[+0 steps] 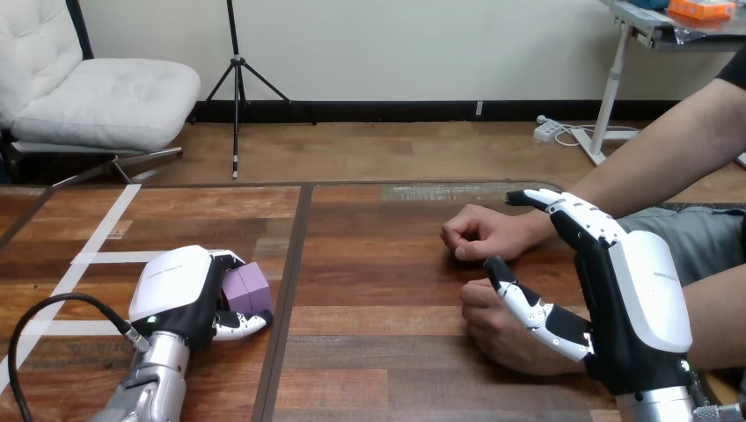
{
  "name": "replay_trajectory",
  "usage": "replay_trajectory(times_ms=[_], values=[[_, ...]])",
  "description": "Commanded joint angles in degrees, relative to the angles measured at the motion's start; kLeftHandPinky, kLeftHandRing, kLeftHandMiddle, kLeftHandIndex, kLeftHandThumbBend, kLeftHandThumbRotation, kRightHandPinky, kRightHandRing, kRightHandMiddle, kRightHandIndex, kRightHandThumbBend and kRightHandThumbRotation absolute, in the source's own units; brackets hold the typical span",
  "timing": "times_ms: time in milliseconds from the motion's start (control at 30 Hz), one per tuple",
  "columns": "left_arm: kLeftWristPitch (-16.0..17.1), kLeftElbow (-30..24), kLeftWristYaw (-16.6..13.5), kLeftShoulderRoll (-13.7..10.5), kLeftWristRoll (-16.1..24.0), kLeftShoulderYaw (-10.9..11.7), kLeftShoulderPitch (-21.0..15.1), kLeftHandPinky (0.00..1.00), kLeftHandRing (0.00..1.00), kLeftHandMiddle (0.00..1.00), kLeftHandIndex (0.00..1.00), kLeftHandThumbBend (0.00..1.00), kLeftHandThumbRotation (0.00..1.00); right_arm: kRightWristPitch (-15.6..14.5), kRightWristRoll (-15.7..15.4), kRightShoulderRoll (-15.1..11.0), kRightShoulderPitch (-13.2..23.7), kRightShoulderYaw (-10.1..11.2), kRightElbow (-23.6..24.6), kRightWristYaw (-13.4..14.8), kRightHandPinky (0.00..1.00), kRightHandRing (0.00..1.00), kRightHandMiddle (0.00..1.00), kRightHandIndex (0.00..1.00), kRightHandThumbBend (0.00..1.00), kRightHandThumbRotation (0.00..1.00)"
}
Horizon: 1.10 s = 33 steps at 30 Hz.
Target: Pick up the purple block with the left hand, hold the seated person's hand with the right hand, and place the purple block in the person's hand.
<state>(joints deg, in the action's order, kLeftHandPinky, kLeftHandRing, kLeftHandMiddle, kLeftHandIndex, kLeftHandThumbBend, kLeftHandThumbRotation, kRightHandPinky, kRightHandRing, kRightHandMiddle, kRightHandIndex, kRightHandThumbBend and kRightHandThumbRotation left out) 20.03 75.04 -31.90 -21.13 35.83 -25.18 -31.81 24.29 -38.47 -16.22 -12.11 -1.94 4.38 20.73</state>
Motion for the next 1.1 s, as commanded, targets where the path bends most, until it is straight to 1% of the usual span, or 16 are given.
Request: replay_trajectory(times_ms=[0, 333, 633, 800, 900, 967, 1067], values=[[-0.4, 1.0, 0.9, 2.1, 0.6, -0.7, -0.7, 0.45, 0.55, 0.62, 0.66, 0.67, 0.28, -0.2, -0.2, -1.0, 1.1, 0.7, 3.1, -0.5, 0.83, 0.84, 0.81, 0.76, 0.43, 0.48], [-1.5, 0.9, 1.1, 3.0, 0.8, -0.9, -1.2, 0.45, 0.55, 0.62, 0.66, 0.66, 0.26, -0.6, -0.3, -1.0, 0.8, 0.7, 3.5, -0.9, 0.83, 0.84, 0.81, 0.76, 0.43, 0.48], [-2.1, 0.9, 1.1, 3.6, 0.7, -0.8, -1.5, 0.44, 0.54, 0.61, 0.64, 0.63, 0.22, -0.6, 0.0, -0.9, 0.5, 0.8, 3.8, -1.3, 0.83, 0.85, 0.81, 0.76, 0.43, 0.48], [-1.7, 0.8, 0.7, 4.0, 0.0, 0.0, -1.3, 0.43, 0.51, 0.57, 0.59, 0.59, 0.15, -0.7, 0.0, -0.9, 0.4, 0.9, 4.0, -1.5, 0.84, 0.85, 0.81, 0.77, 0.43, 0.48], [-0.9, 0.7, -0.7, 4.2, -0.2, 0.5, -1.0, 0.42, 0.49, 0.55, 0.55, 0.59, 0.10, -0.9, -0.1, -0.8, 0.3, 1.0, 4.1, -1.5, 0.84, 0.85, 0.81, 0.77, 0.43, 0.48], [-0.9, 0.7, -1.3, 4.3, -0.2, 0.6, -1.0, 0.41, 0.48, 0.54, 0.53, 0.58, 0.06, -0.9, -0.2, -0.9, 0.2, 1.0, 4.2, -1.5, 0.84, 0.85, 0.81, 0.77, 0.43, 0.48], [-1.1, 0.8, -1.5, 4.5, -0.4, 0.8, -0.9, 0.41, 0.47, 0.53, 0.51, 0.57, 0.03, -0.9, -0.3, -0.9, 0.2, 1.1, 4.1, -1.4, 0.84, 0.85, 0.81, 0.76, 0.43, 0.48]])
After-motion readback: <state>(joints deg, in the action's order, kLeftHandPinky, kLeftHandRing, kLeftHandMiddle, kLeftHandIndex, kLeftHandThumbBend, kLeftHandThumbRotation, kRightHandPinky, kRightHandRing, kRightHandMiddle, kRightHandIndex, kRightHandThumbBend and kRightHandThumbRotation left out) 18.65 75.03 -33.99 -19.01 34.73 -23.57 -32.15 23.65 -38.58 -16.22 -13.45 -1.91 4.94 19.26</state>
